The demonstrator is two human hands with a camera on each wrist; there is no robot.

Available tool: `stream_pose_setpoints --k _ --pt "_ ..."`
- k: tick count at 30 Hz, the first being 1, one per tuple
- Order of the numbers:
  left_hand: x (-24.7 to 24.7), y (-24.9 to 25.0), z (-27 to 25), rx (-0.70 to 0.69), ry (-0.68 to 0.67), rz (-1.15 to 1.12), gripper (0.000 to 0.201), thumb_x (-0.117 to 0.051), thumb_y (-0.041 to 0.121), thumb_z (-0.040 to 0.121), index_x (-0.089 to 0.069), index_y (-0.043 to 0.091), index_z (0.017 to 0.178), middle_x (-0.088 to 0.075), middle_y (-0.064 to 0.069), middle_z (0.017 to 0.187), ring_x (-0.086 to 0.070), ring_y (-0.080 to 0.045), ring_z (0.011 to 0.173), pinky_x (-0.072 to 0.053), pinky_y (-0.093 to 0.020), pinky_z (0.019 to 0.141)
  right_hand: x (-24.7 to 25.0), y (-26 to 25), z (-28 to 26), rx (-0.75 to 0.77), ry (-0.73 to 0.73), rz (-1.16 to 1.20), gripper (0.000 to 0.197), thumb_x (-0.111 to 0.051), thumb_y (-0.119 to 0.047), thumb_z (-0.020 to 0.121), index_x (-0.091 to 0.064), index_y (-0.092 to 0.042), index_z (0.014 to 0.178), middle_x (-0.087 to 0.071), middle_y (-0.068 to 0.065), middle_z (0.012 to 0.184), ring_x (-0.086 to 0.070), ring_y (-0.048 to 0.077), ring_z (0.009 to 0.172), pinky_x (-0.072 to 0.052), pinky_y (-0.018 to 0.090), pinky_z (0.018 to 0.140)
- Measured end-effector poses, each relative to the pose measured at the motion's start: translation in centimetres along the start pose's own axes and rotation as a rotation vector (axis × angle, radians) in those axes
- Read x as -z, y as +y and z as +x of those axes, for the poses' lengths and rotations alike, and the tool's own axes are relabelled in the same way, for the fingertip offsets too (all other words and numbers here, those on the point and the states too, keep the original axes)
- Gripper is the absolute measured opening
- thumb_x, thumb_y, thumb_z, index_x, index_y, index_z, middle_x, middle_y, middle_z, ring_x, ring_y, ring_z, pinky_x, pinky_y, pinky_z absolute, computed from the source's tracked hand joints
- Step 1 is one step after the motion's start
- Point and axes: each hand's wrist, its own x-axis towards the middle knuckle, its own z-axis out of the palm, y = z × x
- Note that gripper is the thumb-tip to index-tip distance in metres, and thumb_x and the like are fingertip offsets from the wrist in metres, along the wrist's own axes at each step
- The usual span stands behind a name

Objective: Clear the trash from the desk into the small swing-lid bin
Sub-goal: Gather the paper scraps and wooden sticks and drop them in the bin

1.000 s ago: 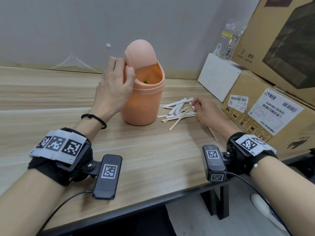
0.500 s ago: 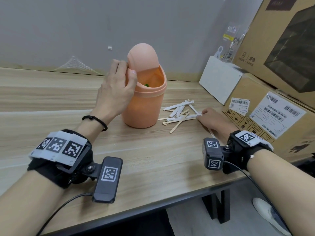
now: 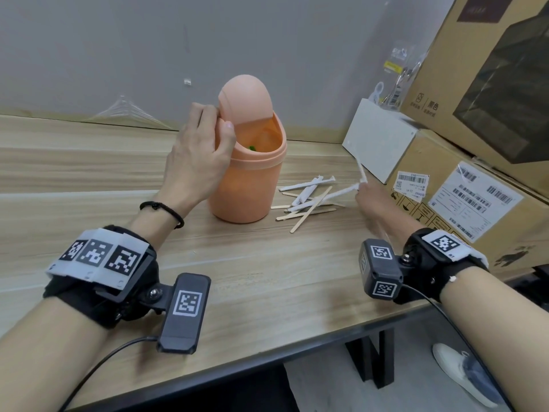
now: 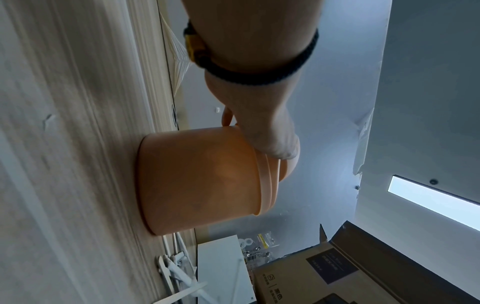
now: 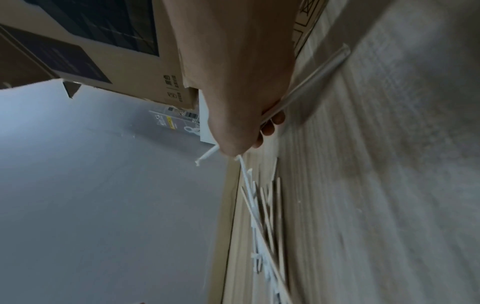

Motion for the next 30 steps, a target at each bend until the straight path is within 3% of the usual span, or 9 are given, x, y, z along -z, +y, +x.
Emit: stream_pose_setpoints --k 3,6,11,16,20,25,28,30 --pt "0.0 0.0 0.0 -0.004 0.003 -0.003 0.028 -0.032 0.038 0.100 -0.041 0.012 0.095 -0.043 -0.008 0.110 -0.046 -0.029 0.092 -0.041 -0.047 0.078 0.9 -1.0 0.0 0.044 0.051 0.350 0.022 -0.025 -0.023 0.104 -0.044 -0.015 0.111 -0.042 -0.002 0.075 -0.039 0.013 0.058 -0.035 0.029 0.053" --pt "0.1 0.0 0.0 0.001 0.006 0.000 0.029 -0.033 0.037 0.100 -0.044 0.010 0.098 -0.044 -0.009 0.111 -0.047 -0.029 0.092 -0.041 -0.047 0.077 1.8 -2.5 -0.1 0.093 0.039 0.624 0.023 -0.024 -0.019 0.103 -0.038 -0.020 0.085 -0.032 -0.003 0.067 -0.028 0.010 0.050 -0.029 0.026 0.047" --pt "0.2 0.0 -0.1 0.000 0.016 -0.004 0.031 -0.033 0.036 0.100 -0.045 0.007 0.099 -0.044 -0.010 0.111 -0.048 -0.031 0.092 -0.040 -0.047 0.077 2.6 -4.5 -0.8 0.197 0.031 0.826 0.025 -0.029 -0.014 0.102 -0.036 -0.020 0.079 -0.025 -0.005 0.061 -0.023 0.006 0.040 -0.024 0.023 0.043" --pt "0.2 -0.1 -0.1 -0.004 0.023 -0.012 0.033 -0.033 0.037 0.100 -0.045 0.007 0.100 -0.044 -0.009 0.111 -0.048 -0.030 0.092 -0.041 -0.046 0.075 2.7 -5.0 -1.0 0.245 0.058 1.022 0.027 -0.034 -0.009 0.096 -0.036 -0.020 0.072 -0.027 -0.010 0.050 -0.021 0.009 0.044 -0.022 0.024 0.044" --pt "0.3 -0.1 -0.1 -0.005 0.022 -0.010 0.033 -0.033 0.037 0.100 -0.046 0.006 0.100 -0.044 -0.010 0.111 -0.048 -0.031 0.092 -0.041 -0.047 0.077 2.0 -4.5 -1.4 0.255 0.078 1.072 0.026 -0.034 -0.007 0.093 -0.036 -0.019 0.071 -0.029 -0.009 0.052 -0.021 0.009 0.047 -0.020 0.024 0.046" --pt "0.4 -0.2 -0.2 0.002 0.021 -0.014 0.032 -0.033 0.037 0.100 -0.045 0.007 0.100 -0.043 -0.009 0.110 -0.047 -0.031 0.092 -0.041 -0.047 0.078 0.3 -3.2 -2.0 0.246 0.109 0.923 0.022 -0.034 -0.011 0.094 -0.040 -0.017 0.073 -0.035 -0.006 0.061 -0.025 0.009 0.051 -0.021 0.025 0.051" --pt "0.4 -0.2 -0.2 0.000 0.021 -0.018 0.034 -0.033 0.037 0.100 -0.046 0.006 0.100 -0.043 -0.010 0.110 -0.048 -0.032 0.092 -0.041 -0.048 0.078 0.4 -3.1 -2.1 0.258 0.130 0.838 0.018 -0.034 -0.018 0.094 -0.049 -0.012 0.088 -0.058 -0.003 0.074 -0.028 0.009 0.051 -0.025 0.022 0.049" --pt "0.4 -0.1 -0.2 -0.001 0.021 -0.020 0.034 -0.033 0.037 0.100 -0.046 0.006 0.100 -0.043 -0.010 0.111 -0.048 -0.032 0.092 -0.041 -0.048 0.078 0.8 -3.6 -2.1 0.267 0.127 0.853 0.018 -0.032 -0.014 0.097 -0.047 -0.014 0.086 -0.070 0.000 0.082 -0.027 0.011 0.050 -0.024 0.022 0.047"
